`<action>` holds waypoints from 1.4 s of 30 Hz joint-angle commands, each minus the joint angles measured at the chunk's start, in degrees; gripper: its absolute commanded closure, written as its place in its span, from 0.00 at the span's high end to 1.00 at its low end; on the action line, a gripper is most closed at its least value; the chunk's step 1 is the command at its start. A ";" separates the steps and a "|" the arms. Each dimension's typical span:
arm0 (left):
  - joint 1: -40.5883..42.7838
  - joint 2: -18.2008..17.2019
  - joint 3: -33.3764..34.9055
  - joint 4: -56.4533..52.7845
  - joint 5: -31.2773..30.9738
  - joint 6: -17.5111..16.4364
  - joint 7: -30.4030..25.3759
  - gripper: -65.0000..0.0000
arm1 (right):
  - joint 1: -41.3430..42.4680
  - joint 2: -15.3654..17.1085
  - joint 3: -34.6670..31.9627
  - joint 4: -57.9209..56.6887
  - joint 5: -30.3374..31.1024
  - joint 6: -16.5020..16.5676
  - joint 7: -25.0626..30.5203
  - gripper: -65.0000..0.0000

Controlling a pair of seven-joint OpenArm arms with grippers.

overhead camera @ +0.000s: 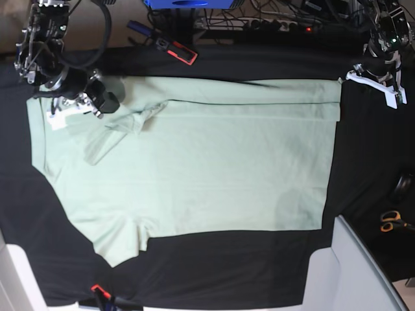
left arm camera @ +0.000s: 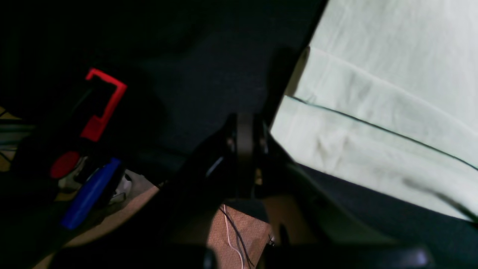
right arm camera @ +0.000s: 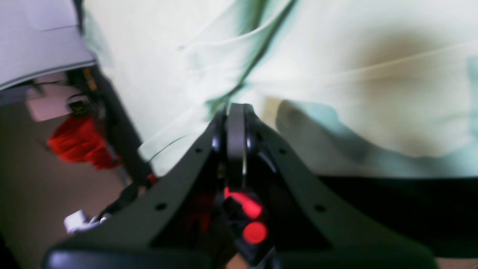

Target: Fold the T-shirt properly

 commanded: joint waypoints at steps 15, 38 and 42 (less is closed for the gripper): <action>0.43 -0.83 -0.36 0.78 -0.32 0.05 -1.08 0.00 | 5.73 -1.98 -7.22 -7.09 0.41 -7.16 1.59 0.00; -0.19 -1.27 -0.36 1.04 19.28 0.05 -1.35 0.00 | 18.21 -1.98 -7.75 -19.04 0.23 -6.98 1.59 0.00; -0.28 -1.36 -0.36 1.04 19.10 0.05 -1.35 0.00 | 21.20 -1.72 -11.97 -19.48 0.23 -6.72 1.59 0.00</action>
